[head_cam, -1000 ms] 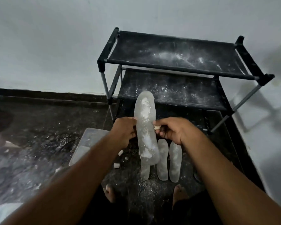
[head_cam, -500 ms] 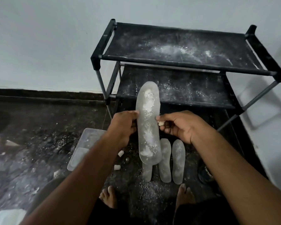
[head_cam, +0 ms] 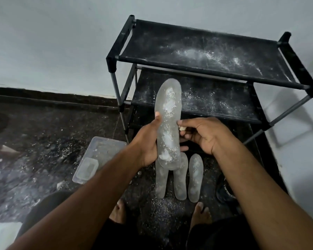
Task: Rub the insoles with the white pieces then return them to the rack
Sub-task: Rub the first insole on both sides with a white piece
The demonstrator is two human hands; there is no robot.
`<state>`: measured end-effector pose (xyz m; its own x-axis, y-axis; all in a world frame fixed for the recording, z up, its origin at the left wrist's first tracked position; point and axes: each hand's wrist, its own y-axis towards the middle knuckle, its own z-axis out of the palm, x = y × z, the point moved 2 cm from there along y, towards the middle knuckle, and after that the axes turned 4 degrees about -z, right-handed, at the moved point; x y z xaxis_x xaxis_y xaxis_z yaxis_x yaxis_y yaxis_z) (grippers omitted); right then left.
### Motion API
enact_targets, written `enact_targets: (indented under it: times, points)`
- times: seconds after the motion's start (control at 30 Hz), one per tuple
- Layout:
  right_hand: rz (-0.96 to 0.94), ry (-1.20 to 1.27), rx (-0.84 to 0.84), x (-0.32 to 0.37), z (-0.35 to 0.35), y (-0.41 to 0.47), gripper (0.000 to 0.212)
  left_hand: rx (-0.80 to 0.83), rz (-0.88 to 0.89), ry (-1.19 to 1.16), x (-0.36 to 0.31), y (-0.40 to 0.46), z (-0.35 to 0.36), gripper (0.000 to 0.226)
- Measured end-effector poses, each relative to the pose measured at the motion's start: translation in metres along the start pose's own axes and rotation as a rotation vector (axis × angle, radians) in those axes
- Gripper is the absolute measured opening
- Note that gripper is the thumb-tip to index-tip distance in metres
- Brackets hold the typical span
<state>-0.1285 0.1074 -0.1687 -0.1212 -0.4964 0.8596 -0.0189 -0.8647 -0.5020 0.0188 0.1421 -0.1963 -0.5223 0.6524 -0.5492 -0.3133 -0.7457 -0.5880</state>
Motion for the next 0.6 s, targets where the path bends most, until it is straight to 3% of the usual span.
enact_targets:
  times: [0.17,0.33,0.43,0.53,0.6]
  points:
    - [-0.209,-0.023,0.038,0.017,-0.004,-0.017,0.043,-0.062,0.052,-0.06,-0.008,0.0,-0.006,0.052]
    - [-0.493,-0.417,0.161,0.012,-0.004,-0.039,0.022,-0.09,0.08,-0.009,-0.013,-0.006,-0.018,0.061]
    - [-0.602,-0.553,0.264,0.001,0.004,-0.039,0.027,-0.112,0.092,0.057,-0.015,-0.005,-0.026,0.074]
    - [-0.658,-0.573,0.248,-0.001,0.014,-0.039,0.04,-0.11,0.128,0.069,-0.017,-0.002,-0.027,0.073]
    - [-0.774,-0.685,0.216,-0.002,0.022,-0.043,0.03,-0.092,0.124,0.059,-0.019,-0.002,-0.025,0.072]
